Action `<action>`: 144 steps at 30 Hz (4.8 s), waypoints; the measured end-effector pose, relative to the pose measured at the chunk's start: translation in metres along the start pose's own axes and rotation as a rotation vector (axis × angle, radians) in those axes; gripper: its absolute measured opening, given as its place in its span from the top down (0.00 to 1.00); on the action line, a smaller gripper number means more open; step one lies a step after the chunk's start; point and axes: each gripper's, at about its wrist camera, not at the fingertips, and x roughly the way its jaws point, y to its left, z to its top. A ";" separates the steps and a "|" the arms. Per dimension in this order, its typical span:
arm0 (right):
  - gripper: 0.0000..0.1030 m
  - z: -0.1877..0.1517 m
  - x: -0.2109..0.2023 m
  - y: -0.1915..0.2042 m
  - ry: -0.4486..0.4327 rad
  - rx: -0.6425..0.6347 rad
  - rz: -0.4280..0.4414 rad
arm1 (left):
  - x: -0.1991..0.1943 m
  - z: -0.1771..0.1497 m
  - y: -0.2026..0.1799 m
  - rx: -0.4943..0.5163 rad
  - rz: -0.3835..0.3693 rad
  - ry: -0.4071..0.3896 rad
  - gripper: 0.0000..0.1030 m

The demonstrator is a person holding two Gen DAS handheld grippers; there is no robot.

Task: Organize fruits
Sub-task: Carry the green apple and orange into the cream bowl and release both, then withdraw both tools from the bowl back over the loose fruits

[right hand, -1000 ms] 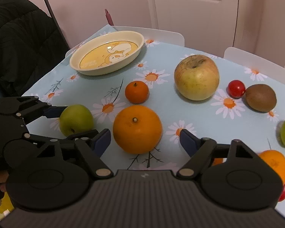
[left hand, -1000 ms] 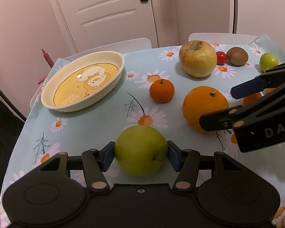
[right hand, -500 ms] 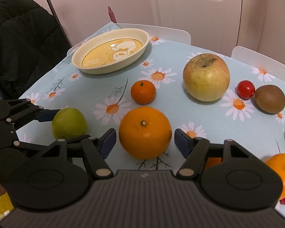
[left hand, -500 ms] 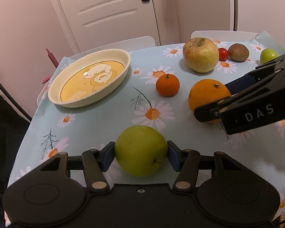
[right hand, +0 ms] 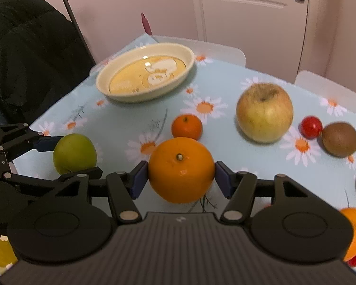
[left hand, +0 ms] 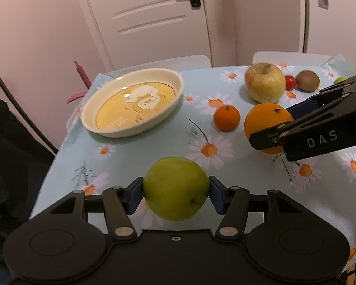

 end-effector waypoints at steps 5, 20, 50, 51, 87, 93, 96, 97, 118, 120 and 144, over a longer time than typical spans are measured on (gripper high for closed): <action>0.27 0.021 -0.013 0.005 -0.031 0.003 0.008 | -0.014 0.014 0.013 -0.025 0.024 -0.023 0.40; 0.27 0.100 -0.022 0.023 -0.092 0.023 -0.022 | -0.022 0.079 0.083 -0.067 0.028 -0.106 0.40; 0.27 0.181 0.099 0.005 -0.046 0.236 -0.194 | 0.164 0.152 0.130 0.145 -0.125 -0.025 0.40; 0.27 0.181 0.100 0.004 -0.045 0.238 -0.197 | 0.168 0.152 0.129 0.152 -0.125 -0.022 0.40; 0.27 0.183 0.153 0.038 0.081 -0.053 -0.074 | 0.118 0.117 0.150 0.013 -0.057 0.073 0.00; 0.26 0.174 0.167 0.049 0.088 -0.134 -0.070 | 0.120 0.112 0.150 0.000 -0.030 0.084 0.00; 0.26 0.170 0.169 0.053 0.085 -0.169 -0.071 | 0.117 0.110 0.148 0.012 -0.034 0.079 0.00; 0.25 0.168 0.170 0.054 0.084 -0.179 -0.073 | 0.116 0.110 0.147 0.016 -0.036 0.077 0.00; 0.00 0.174 0.108 0.058 -0.016 -0.033 -0.157 | 0.082 0.108 0.140 0.037 -0.050 0.015 0.00; 0.00 0.174 0.097 0.059 -0.024 0.000 -0.158 | 0.076 0.110 0.138 0.059 -0.029 0.005 0.00; 0.00 0.108 -0.049 0.029 -0.136 0.172 -0.293 | -0.012 0.116 0.093 0.080 -0.120 -0.151 0.00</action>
